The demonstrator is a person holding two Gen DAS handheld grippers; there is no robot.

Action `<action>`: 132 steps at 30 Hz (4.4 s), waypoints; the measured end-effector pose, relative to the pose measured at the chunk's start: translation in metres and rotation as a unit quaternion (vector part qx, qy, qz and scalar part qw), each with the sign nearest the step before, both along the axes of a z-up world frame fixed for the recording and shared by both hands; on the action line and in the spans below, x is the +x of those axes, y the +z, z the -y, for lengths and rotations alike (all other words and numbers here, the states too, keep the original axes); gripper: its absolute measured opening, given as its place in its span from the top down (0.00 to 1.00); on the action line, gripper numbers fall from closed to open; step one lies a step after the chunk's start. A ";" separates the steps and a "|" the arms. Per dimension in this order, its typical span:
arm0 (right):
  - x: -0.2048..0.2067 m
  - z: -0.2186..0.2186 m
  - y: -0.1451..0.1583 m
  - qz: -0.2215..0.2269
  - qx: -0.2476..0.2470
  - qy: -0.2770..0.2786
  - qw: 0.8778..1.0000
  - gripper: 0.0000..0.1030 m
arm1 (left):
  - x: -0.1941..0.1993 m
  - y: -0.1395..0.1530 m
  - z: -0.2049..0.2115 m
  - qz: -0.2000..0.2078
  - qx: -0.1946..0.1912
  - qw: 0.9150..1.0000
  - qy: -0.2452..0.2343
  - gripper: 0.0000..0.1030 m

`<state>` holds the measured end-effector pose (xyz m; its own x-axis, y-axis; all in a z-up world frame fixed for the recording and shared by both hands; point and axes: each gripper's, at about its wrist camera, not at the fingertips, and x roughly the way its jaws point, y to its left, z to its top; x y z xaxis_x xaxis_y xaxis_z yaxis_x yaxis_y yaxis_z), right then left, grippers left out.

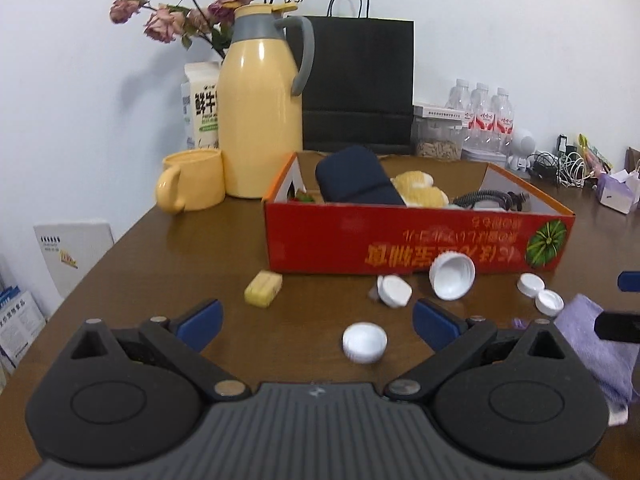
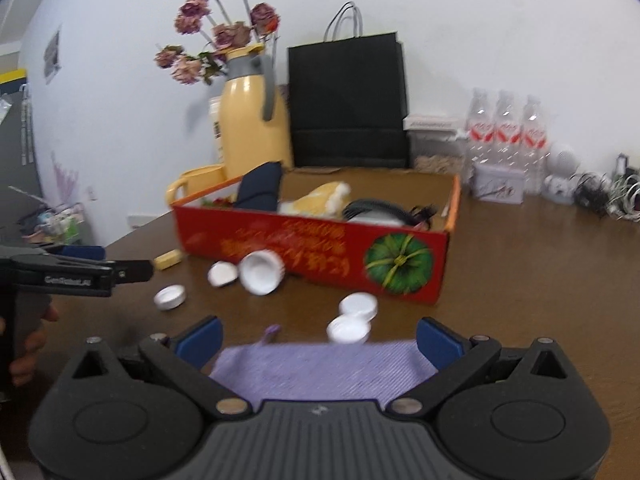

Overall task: Organize objects
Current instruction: 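Withdraw both grippers and lower the right gripper onto the lavender pouch, then grasp the lavender pouch with the right gripper while the left gripper grasps a white cap, then carry the pouch and white cap into the box and release both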

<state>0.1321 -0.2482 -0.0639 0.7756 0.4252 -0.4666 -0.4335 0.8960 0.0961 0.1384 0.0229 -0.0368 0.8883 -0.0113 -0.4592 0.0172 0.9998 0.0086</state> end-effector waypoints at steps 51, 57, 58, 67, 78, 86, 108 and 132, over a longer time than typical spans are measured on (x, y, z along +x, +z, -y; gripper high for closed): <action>-0.014 0.012 0.004 0.005 0.051 -0.043 0.998 0.93 | 0.011 -0.012 0.007 -0.049 -0.017 0.998 -0.018 0.09; -0.016 0.010 0.010 0.018 0.048 -0.045 0.998 0.93 | 0.024 -0.018 0.016 -0.075 -0.018 0.996 -0.034 0.40; -0.016 0.010 0.011 0.020 0.048 -0.045 0.998 0.93 | 0.026 -0.018 0.017 -0.077 -0.019 0.996 -0.036 0.52; -0.017 0.010 0.017 0.033 0.048 -0.048 0.997 0.93 | 0.018 -0.008 0.025 -0.046 -0.021 0.997 -0.064 0.72; -0.013 0.002 0.043 0.075 0.047 -0.040 0.995 0.93 | 0.009 0.037 0.039 0.025 -0.023 0.996 -0.085 0.72; 0.006 -0.012 0.070 0.117 0.045 -0.031 0.992 0.93 | 0.030 0.066 0.048 0.063 -0.021 0.994 -0.082 0.72; 0.151 -0.050 0.053 0.114 0.009 -0.051 0.992 0.93 | 0.146 0.062 0.063 0.061 -0.057 0.996 -0.032 0.72; 0.162 -0.041 0.030 0.067 0.004 -0.074 0.995 0.00 | 0.142 0.052 0.071 0.097 -0.050 0.994 -0.029 0.00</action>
<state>0.2938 -0.2073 -0.0334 0.8852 0.3040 -0.3520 -0.3055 0.9507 0.0529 0.2808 -0.0482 0.0155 0.9565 -0.1025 -0.2731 0.0828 0.9931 -0.0830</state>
